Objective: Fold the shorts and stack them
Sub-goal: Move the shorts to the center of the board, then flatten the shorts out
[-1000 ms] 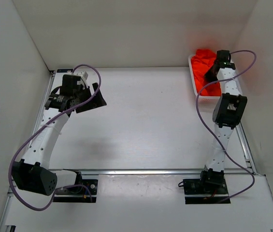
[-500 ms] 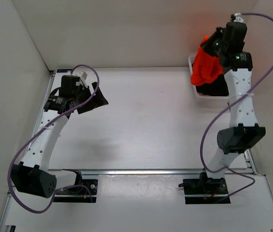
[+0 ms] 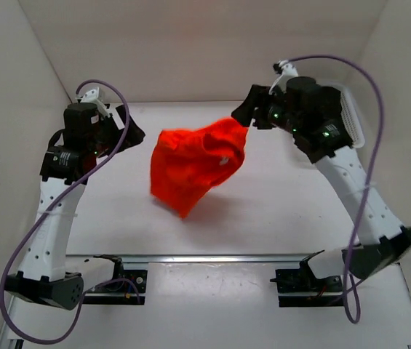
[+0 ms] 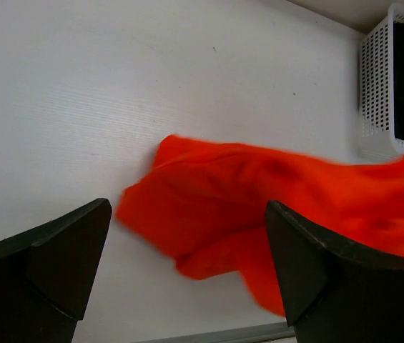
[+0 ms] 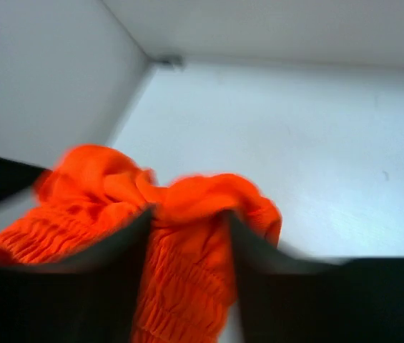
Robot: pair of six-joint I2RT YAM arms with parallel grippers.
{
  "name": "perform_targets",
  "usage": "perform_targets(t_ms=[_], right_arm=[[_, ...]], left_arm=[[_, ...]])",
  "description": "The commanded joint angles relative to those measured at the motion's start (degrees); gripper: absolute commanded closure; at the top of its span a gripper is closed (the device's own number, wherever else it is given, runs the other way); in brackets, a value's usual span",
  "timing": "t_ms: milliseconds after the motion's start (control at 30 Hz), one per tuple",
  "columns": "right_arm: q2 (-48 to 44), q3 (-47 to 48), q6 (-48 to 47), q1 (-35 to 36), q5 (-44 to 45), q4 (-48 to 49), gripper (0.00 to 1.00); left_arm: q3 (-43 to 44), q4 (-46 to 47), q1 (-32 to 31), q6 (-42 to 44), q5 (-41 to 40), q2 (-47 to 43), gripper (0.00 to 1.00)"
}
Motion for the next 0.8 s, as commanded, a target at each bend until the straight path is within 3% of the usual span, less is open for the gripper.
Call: perform_targets(t_ms=[0, 100, 133, 167, 233, 300, 367, 433, 467, 500, 533, 567, 600, 767], right_arm=[[5.2, -8.9, 2.4, -4.2, 2.3, -2.8, 0.26], [5.6, -14.3, 6.1, -10.7, -2.4, -8.4, 0.23], [4.0, -16.9, 6.8, -11.3, -3.4, -7.3, 0.28], [0.1, -22.4, 6.8, -11.3, -2.9, -6.3, 0.48], [-4.2, -27.1, 6.8, -9.8, -0.2, -5.1, 0.78], [-9.0, -32.2, 6.8, -7.7, 0.8, -5.1, 1.00], [-11.5, -34.8, 7.5, -4.1, 0.2, -4.3, 1.00], [-10.7, -36.2, 8.0, 1.3, 0.2, -2.9, 0.76], [-9.6, -36.2, 8.5, 3.2, 0.8, -2.2, 0.58], [-8.1, -36.2, 8.5, 5.1, 0.8, -1.6, 0.33], [-6.1, -35.3, 9.1, 6.8, 0.8, -1.6, 0.11], [-1.2, -33.6, 9.1, 10.5, 0.8, -2.3, 0.03], [1.4, -29.2, 9.1, 12.6, 0.8, -3.7, 0.00], [18.4, -12.9, 1.4, 26.3, 10.9, -11.9, 0.00]], left_arm=[[-0.3, -2.3, 0.1, 1.7, -3.9, -3.2, 0.00], [-3.2, -3.6, 0.1, 0.8, -2.5, -2.4, 0.00], [-4.1, -3.6, 0.1, 0.2, -1.9, -1.7, 0.00], [-5.3, -4.2, 0.1, -0.3, -1.2, -1.7, 0.02], [-9.5, -4.2, 0.1, -1.0, -1.2, -1.2, 0.29], [-12.2, -3.6, 0.1, -1.5, -1.2, 0.2, 0.58], [-15.6, -3.0, 0.1, -3.2, -1.2, 1.4, 0.82], [-18.1, -3.0, 0.1, -5.7, -3.7, 3.8, 0.83], [-19.0, -3.0, 0.8, -6.7, -4.5, 4.5, 0.67], [-19.8, -3.0, 1.4, -7.5, -5.8, 5.3, 0.52], [-20.6, -3.0, 2.0, -8.4, -6.3, 6.7, 0.30], [-22.1, -3.0, 3.5, -10.3, -6.3, 7.3, 0.09], [-23.0, -2.4, 4.5, -10.3, -6.3, 7.9, 0.00], [-28.8, 0.9, 13.6, -11.4, -2.4, 11.4, 0.00]])
